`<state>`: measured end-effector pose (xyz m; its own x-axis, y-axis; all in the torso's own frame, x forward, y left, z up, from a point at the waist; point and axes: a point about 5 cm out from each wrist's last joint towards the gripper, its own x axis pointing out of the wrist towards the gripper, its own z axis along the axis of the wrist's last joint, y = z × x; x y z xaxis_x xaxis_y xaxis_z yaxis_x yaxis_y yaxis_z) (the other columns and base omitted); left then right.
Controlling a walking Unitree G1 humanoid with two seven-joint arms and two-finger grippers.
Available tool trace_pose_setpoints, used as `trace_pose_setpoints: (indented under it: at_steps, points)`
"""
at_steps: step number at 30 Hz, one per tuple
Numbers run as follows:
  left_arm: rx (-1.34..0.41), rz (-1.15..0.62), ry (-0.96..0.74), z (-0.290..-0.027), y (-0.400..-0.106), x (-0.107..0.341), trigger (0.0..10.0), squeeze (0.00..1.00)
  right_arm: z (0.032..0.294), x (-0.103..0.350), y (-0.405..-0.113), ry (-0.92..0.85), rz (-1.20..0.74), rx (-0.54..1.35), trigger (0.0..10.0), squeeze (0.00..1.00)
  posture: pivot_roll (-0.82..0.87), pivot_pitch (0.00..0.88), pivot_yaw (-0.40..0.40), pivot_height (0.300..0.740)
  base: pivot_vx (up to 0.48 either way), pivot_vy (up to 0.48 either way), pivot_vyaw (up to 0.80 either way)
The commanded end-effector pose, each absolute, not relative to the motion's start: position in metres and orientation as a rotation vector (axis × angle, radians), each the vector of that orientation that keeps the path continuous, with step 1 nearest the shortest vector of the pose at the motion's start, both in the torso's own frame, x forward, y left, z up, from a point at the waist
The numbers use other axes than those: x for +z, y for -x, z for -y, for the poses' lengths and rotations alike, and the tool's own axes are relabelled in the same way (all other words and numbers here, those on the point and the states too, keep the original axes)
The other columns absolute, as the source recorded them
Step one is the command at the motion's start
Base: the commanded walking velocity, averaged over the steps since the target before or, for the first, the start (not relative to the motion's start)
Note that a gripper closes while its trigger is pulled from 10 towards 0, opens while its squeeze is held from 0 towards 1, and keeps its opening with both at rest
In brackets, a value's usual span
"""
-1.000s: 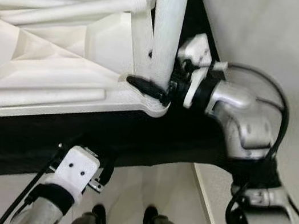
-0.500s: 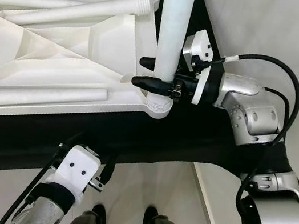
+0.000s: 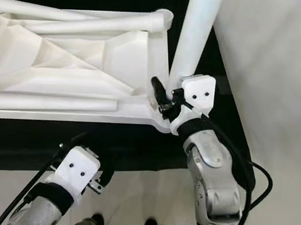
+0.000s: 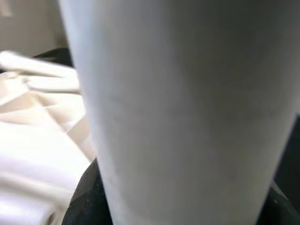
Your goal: Building children table
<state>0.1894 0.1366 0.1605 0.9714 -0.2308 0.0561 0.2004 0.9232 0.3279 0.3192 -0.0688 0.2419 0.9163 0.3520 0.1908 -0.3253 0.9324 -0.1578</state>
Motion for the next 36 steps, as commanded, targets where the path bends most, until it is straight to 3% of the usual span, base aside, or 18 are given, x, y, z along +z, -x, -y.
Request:
trace_pose_setpoints:
  at_steps: [1,2,4,5,11,12,14,15,24,25,26,27,28,36]
  points:
    - [-0.219,0.077,-0.336,-0.139,-0.190,0.155,10.0,0.00,0.081,0.191,-0.336,0.078,-0.045,0.273,0.0,0.00,-0.04,0.299,0.020,0.740,0.000,0.000,0.00]
    - [-0.214,0.079,-0.339,-0.140,-0.192,0.155,10.0,0.00,0.075,0.191,-0.338,0.052,-0.071,0.321,10.0,0.00,-0.04,0.295,0.018,0.740,0.000,0.000,0.00]
    - [-0.211,0.080,-0.340,-0.141,-0.194,0.155,10.0,0.00,0.069,0.193,-0.334,0.028,-0.076,0.379,10.0,0.00,-0.04,0.293,0.018,0.740,0.000,0.000,0.00]
    - [-0.205,0.082,-0.343,-0.141,-0.195,0.155,10.0,0.00,0.063,0.196,-0.330,0.027,-0.063,0.444,10.0,1.00,-0.04,0.289,0.015,0.740,0.000,0.000,0.00]
    - [-0.193,0.085,-0.349,-0.143,-0.198,0.154,10.0,0.00,0.056,0.210,-0.328,-0.005,-0.009,0.622,10.0,1.00,-0.03,0.272,0.008,0.740,0.000,0.000,0.00]
    - [-0.186,0.089,-0.353,-0.142,-0.203,0.153,10.0,0.00,0.060,0.232,-0.331,0.072,0.077,0.920,10.0,0.82,-0.03,0.251,-0.003,0.740,0.000,0.000,0.00]
    - [-0.185,0.090,-0.354,-0.142,-0.204,0.152,10.0,0.00,0.063,0.238,-0.331,0.122,0.098,1.023,10.0,0.82,-0.03,0.251,-0.003,0.740,0.000,0.000,0.00]
    - [-0.185,0.091,-0.353,-0.141,-0.206,0.151,10.0,0.00,0.071,0.244,-0.335,0.181,0.103,1.150,10.0,0.00,-0.03,0.241,-0.007,0.740,0.000,0.000,0.00]
    - [-0.191,0.093,-0.346,-0.137,-0.209,0.148,10.0,0.00,0.078,0.258,-0.352,0.220,0.105,1.340,10.0,0.00,-0.01,0.217,-0.025,0.740,0.000,0.000,0.00]
    - [-0.193,0.093,-0.343,-0.137,-0.208,0.147,10.0,0.00,0.076,0.260,-0.353,0.204,0.098,1.378,7.2,0.00,0.00,0.213,-0.030,0.740,0.000,0.000,0.00]
    - [-0.193,0.093,-0.343,-0.137,-0.208,0.147,10.0,0.00,0.076,0.260,-0.353,0.204,0.098,1.378,7.2,0.00,0.00,0.213,-0.030,0.740,0.000,0.000,0.00]
    - [-0.195,0.093,-0.341,-0.136,-0.208,0.146,10.0,0.00,0.074,0.262,-0.354,0.185,0.093,1.409,1.5,0.00,0.00,0.211,-0.030,0.740,0.000,0.000,0.00]
    - [-0.198,0.094,-0.335,-0.135,-0.208,0.145,10.0,0.00,0.073,0.263,-0.356,0.172,0.087,1.447,0.0,0.00,0.00,0.207,-0.030,0.740,0.000,0.000,0.00]
    - [-0.251,0.092,-0.295,-0.131,-0.205,0.143,10.0,0.00,0.078,0.258,-0.361,0.163,0.070,1.469,0.0,0.00,-0.01,0.201,-0.025,0.740,0.000,0.000,0.00]
